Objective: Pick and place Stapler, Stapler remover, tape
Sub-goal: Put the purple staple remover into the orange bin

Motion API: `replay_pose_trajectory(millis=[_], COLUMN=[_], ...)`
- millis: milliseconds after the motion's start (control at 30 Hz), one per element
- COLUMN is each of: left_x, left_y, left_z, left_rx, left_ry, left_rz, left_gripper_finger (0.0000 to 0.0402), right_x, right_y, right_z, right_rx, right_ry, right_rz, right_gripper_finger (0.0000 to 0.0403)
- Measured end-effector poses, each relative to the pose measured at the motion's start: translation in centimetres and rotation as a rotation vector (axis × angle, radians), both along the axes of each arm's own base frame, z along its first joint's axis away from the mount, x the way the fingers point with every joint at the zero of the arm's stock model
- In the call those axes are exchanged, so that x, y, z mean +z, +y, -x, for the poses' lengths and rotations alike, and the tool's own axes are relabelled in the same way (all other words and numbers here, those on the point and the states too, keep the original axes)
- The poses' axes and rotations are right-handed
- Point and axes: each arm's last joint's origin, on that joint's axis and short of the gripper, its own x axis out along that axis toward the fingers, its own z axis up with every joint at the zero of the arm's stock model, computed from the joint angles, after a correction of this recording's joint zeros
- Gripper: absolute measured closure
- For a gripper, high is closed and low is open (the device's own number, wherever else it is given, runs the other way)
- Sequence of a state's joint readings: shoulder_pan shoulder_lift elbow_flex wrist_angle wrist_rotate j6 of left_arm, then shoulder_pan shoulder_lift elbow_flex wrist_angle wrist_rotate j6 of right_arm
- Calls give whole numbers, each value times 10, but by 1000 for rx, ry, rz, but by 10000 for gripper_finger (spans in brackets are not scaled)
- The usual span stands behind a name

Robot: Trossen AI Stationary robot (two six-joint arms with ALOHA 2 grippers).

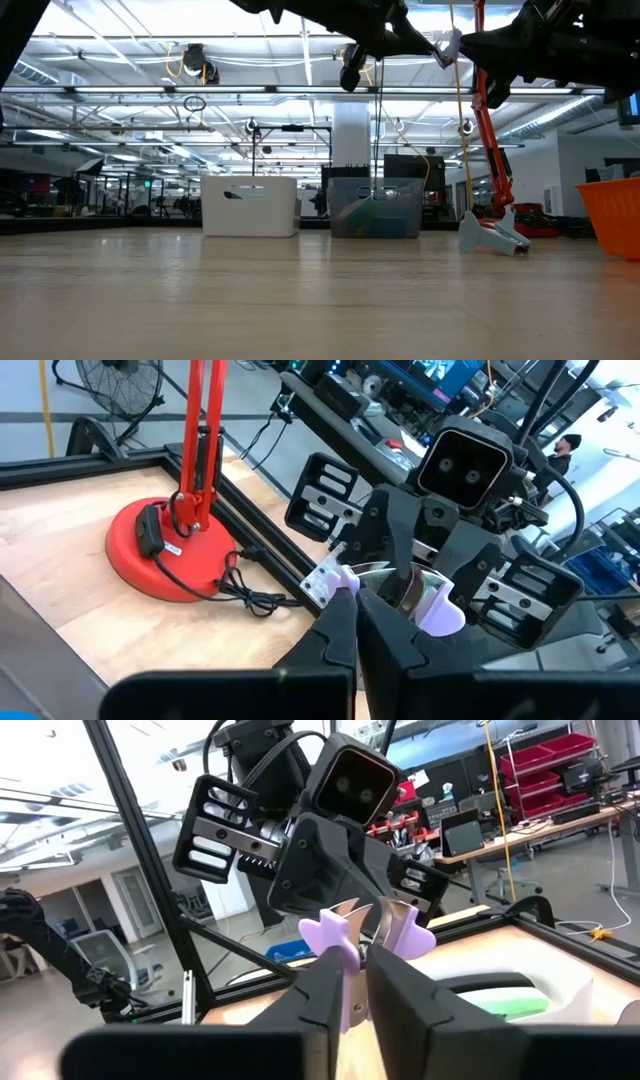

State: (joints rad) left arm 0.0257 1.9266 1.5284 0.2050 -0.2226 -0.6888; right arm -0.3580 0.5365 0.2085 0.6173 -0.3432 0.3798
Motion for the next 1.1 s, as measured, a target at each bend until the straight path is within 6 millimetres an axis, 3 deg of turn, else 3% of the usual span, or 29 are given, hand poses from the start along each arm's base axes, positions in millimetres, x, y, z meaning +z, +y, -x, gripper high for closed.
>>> replay_pose_trajectory(millis=[167, 600, 833, 1100], left_x=[0, 0, 0, 1], left_y=[0, 0, 0, 8], left_z=[0, 0, 0, 0], left_rx=[0, -13, -20, -55], left_ry=[0, 3, 11, 12], left_rz=[0, -16, -47, -56], left_gripper_finger=[402, 390, 336, 230], right_x=[0, 0, 0, -1], right_y=[0, 0, 0, 0], right_z=[0, 0, 0, 0], right_rx=[1, 5, 0, -6], right_ry=[0, -1, 0, 6], right_rz=[8, 5, -1, -5], right_gripper_finger=[398, 402, 402, 403])
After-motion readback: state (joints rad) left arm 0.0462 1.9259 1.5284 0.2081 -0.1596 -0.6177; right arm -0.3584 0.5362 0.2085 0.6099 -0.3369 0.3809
